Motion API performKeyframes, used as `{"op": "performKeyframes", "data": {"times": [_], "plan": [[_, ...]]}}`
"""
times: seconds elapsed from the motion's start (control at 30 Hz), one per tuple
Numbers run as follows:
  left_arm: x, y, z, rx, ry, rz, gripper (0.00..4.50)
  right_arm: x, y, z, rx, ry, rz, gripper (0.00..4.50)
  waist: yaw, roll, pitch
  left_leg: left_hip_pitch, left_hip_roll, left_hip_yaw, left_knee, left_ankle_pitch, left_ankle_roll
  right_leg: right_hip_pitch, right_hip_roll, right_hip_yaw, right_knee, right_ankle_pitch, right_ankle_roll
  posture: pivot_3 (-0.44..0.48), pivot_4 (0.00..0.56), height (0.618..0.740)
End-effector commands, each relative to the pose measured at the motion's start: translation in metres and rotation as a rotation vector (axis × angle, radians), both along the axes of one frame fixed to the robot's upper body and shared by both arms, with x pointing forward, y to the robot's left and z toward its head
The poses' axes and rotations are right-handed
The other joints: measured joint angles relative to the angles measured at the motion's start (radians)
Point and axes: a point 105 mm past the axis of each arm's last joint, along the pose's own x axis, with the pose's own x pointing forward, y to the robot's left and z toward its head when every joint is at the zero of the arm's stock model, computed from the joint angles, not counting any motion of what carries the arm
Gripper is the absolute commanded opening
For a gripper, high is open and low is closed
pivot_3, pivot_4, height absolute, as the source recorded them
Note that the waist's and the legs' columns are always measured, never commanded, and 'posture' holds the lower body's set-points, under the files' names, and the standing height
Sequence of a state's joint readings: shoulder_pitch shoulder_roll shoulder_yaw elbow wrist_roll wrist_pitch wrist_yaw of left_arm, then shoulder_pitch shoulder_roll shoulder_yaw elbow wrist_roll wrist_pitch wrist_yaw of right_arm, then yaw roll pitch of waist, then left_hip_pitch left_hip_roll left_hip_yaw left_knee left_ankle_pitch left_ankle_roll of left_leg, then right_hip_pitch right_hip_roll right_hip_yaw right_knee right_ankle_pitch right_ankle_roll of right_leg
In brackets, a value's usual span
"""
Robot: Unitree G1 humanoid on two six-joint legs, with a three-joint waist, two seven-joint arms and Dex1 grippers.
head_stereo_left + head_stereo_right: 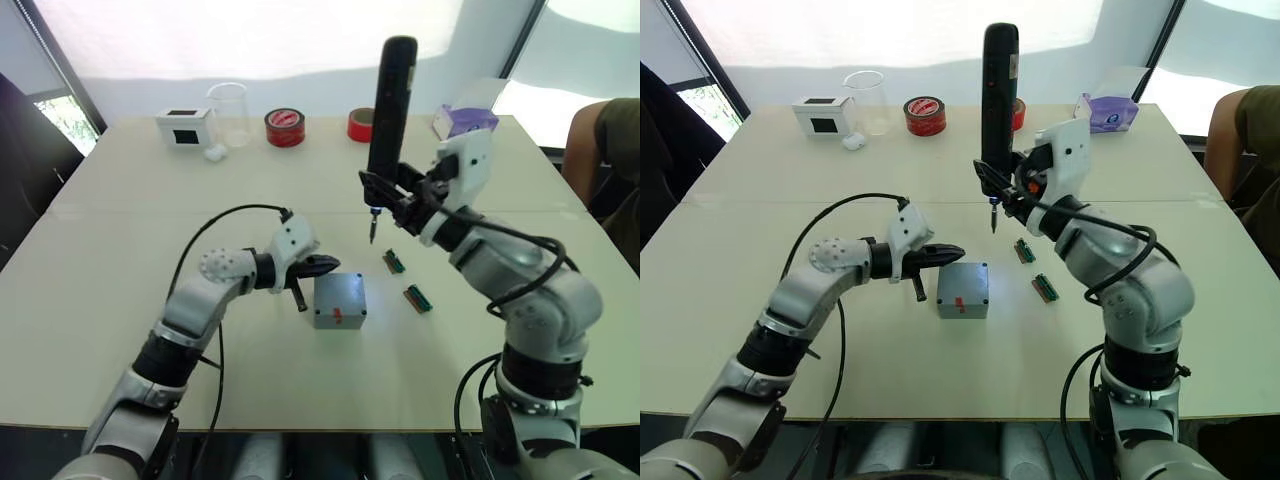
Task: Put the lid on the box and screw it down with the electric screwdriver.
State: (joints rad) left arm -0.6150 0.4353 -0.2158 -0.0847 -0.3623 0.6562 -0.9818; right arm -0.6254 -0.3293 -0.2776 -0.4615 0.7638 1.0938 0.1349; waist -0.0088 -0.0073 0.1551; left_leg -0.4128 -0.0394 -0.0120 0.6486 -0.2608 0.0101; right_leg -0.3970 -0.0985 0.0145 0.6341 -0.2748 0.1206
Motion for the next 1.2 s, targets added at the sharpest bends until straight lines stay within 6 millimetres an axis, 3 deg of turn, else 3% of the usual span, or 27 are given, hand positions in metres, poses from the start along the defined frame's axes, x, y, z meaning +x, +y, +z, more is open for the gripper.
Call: {"op": "performKeyframes", "data": {"times": [0.03, 0.2, 0.3, 0.33, 0.53, 0.9, 1.2], "plan": [[-0.017, 0.001, 0.029, -0.045, -0.015, -0.126, 0.00, -0.008, -0.031, 0.029, 0.070, 0.001, -0.002, 1.77, -0.002, 0.001, 0.002, -0.001, -0.001, 0.000, 0.000, 0.000, 0.000, 0.000, 0.000, 0.000, 0.000, 0.000, 0.000, 0.000, 0.150, 0.740], [-0.038, 0.003, 0.032, 0.014, -0.018, -0.239, 0.00, -0.013, -0.057, 0.009, -0.064, 0.205, -0.042, 1.77, -0.008, 0.003, 0.003, -0.011, 0.001, 0.000, -0.001, 0.000, 0.000, -0.011, 0.000, 0.001, -0.001, 0.000, 0.000, 0.000, 0.150, 0.740], [-0.055, 0.007, 0.018, 0.129, -0.045, -0.345, 0.00, -0.027, -0.107, -0.052, -0.159, 0.550, -0.135, 1.77, 0.000, 0.003, 0.003, -0.013, 0.001, 0.001, -0.001, 0.001, -0.001, -0.012, 0.000, 0.001, -0.001, 0.000, 0.000, 0.000, 0.150, 0.740], [-0.059, 0.009, 0.012, 0.163, -0.061, -0.367, 0.00, -0.032, -0.118, -0.062, -0.172, 0.616, -0.156, 1.77, 0.004, 0.003, 0.003, -0.013, 0.001, 0.000, 0.000, 0.001, 0.000, -0.010, 0.000, 0.000, -0.002, 0.000, 0.000, 0.000, 0.150, 0.740], [-0.050, 0.006, 0.005, 0.160, -0.090, -0.309, 0.00, -0.049, -0.134, -0.093, -0.227, 0.788, -0.171, 1.77, -0.007, 0.009, 0.009, -0.013, -0.001, 0.007, 0.003, 0.000, 0.005, -0.010, -0.002, 0.002, -0.003, 0.002, 0.004, 0.000, 0.150, 0.740], [-0.052, 0.002, 0.013, 0.104, -0.095, -0.286, 0.00, -0.056, -0.165, -0.115, -0.202, 0.962, -0.266, 1.77, -0.003, 0.009, 0.010, -0.013, 0.000, 0.006, 0.005, 0.000, 0.005, -0.010, 0.001, 0.002, -0.003, 0.003, 0.005, 0.000, 0.150, 0.740], [-0.056, 0.000, 0.023, 0.067, -0.092, -0.293, 0.00, -0.052, -0.165, -0.125, -0.253, 1.006, -0.284, 1.77, -0.003, 0.008, 0.010, -0.013, 0.000, 0.006, 0.005, 0.000, 0.005, -0.010, 0.001, 0.002, -0.002, 0.003, 0.005, 0.000, 0.150, 0.740]]}}
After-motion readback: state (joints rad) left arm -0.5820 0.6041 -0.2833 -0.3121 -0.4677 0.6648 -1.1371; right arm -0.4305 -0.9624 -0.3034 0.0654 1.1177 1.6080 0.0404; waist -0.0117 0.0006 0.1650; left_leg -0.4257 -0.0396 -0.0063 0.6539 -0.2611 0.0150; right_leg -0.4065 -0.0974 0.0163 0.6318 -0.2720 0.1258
